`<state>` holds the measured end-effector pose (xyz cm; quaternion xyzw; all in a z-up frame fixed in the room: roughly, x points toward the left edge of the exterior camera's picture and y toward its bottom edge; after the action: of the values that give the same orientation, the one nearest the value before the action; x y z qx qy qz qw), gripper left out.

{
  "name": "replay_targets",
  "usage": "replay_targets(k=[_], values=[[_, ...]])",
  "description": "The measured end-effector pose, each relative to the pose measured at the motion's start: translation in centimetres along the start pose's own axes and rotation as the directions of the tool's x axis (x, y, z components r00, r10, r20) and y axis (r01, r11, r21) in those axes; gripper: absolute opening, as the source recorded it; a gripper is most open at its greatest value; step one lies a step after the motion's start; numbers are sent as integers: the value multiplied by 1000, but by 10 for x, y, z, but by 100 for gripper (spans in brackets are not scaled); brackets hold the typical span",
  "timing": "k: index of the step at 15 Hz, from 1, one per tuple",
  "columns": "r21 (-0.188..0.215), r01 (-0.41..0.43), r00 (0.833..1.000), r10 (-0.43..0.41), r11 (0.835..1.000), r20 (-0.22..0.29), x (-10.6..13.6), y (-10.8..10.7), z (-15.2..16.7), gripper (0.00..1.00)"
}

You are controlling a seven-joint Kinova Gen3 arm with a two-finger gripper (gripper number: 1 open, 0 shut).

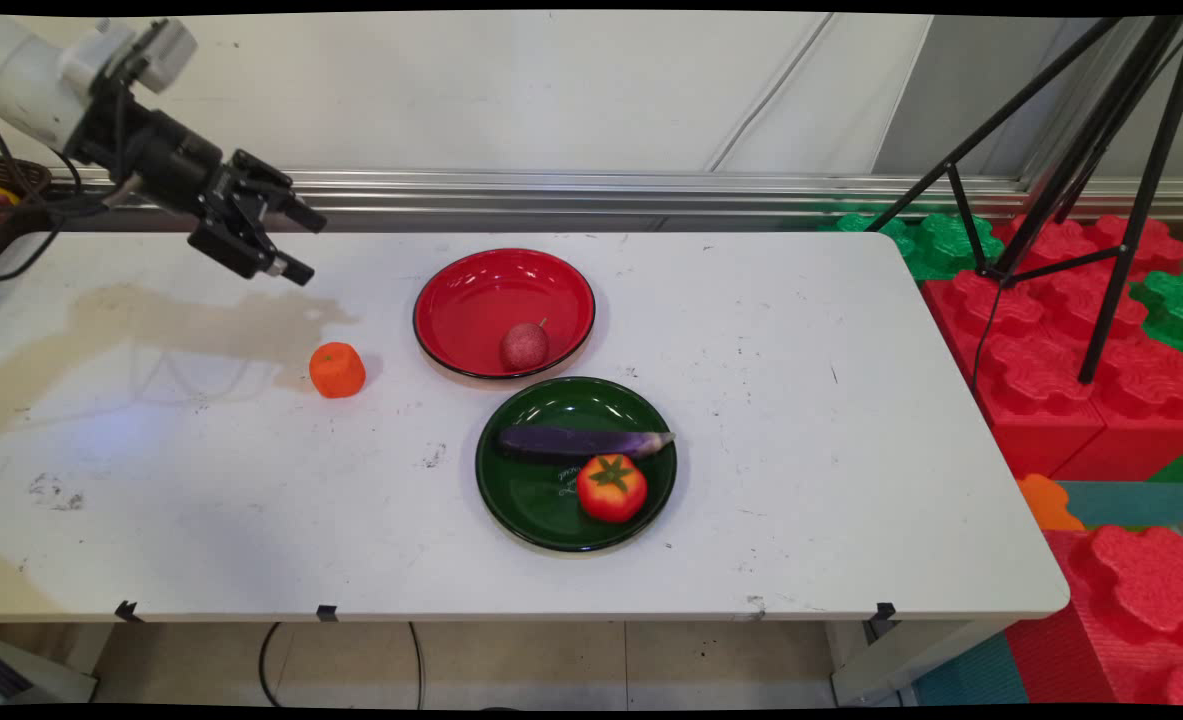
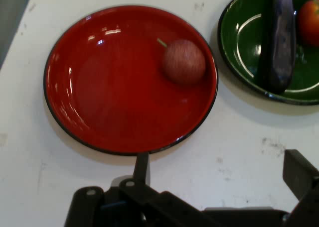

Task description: Pick up the eggplant from the green plate

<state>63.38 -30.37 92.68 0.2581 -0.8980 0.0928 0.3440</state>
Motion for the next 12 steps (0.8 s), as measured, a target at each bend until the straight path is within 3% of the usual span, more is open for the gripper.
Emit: replay_targets(k=[9, 12], values=[[4, 20, 999, -20, 1000, -46, 13, 5, -20, 100], [-13, 12, 998, -12, 1000, -62, 22, 13, -18, 100]])
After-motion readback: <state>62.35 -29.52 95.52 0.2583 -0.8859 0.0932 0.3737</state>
